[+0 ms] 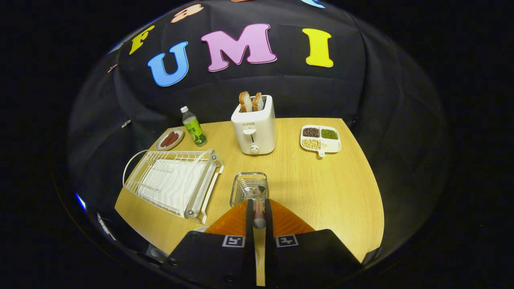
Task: Take the plate from the dish rack, then take the spoon from the basket and place it into the plate.
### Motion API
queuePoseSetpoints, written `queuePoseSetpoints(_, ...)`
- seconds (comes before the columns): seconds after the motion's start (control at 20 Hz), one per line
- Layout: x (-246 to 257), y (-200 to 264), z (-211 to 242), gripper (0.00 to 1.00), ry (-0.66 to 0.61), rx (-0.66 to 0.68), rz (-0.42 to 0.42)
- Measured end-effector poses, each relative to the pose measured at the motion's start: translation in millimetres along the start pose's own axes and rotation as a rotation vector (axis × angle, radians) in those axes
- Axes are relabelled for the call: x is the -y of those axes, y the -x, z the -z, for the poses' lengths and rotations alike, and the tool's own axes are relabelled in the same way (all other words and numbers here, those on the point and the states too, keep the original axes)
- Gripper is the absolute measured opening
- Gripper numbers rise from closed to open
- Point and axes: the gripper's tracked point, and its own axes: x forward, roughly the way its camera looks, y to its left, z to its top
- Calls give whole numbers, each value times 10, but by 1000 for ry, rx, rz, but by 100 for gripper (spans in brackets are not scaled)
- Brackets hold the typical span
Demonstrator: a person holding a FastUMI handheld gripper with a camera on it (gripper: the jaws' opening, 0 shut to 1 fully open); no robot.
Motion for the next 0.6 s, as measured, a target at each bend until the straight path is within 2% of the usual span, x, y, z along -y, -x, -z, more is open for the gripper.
queuePoseSetpoints(0.3, -326, 596, 100, 13, 12, 34, -45)
queuePoseSetpoints(0.6, -675, 735, 914, 13, 104, -109, -87)
